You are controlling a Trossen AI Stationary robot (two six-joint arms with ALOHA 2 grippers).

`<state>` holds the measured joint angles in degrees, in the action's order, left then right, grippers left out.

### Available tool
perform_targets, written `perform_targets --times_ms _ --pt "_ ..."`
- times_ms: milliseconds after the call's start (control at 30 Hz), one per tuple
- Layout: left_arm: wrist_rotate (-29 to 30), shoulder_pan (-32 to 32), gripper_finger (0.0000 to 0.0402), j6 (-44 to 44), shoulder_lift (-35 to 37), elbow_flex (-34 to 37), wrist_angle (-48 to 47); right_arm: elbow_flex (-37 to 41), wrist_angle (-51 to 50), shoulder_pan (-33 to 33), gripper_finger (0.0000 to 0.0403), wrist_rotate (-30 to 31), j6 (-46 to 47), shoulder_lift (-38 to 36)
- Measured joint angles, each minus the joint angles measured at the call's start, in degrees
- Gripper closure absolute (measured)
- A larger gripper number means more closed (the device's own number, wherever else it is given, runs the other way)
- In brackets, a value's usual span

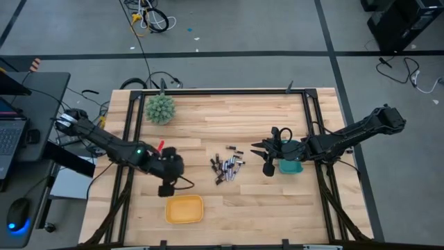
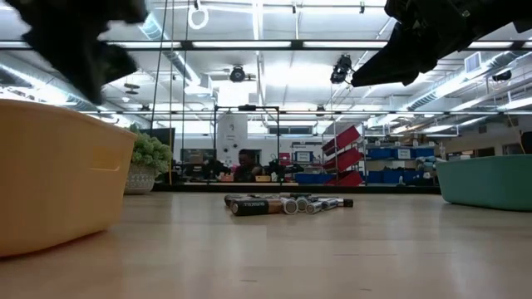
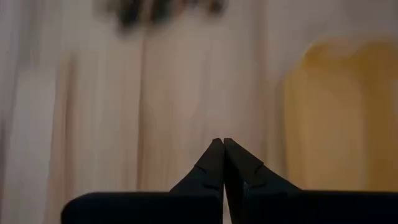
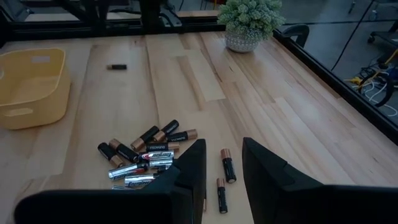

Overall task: Sort batteries
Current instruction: Put the black battery into the yellow bin

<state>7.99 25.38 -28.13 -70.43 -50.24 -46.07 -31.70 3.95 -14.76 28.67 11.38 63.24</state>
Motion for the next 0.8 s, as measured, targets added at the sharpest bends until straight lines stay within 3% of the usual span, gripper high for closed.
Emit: perform_targets --times_ms 133,333,433,600,800 --pt "0.1 2.9 0.0399 -11.7 0.0 0.0 -11.5 0.0 0.1 0.1 0.0313 0.0 0.0 0.0" --pt "-0.2 3.9 0.0397 -40.2 0.0 0.1 -28.4 0.0 0.4 0.6 0.0313 0.2 0.0 0.0" --pt "1.5 4.3 0.0389 -51.3 0.0 2.4 -30.9 0.0 0.3 0.7 0.0313 0.2 -0.5 0.0" --pt "-6.0 4.4 0.0371 -59.1 -0.2 10.0 -24.5 0.0 0.3 0.7 0.0313 0.2 -0.9 0.0" --pt "-5.1 4.7 0.0340 -62.4 -2.5 8.9 -27.3 0.0 0.1 0.7 0.0313 0.2 -1.2 0.1"
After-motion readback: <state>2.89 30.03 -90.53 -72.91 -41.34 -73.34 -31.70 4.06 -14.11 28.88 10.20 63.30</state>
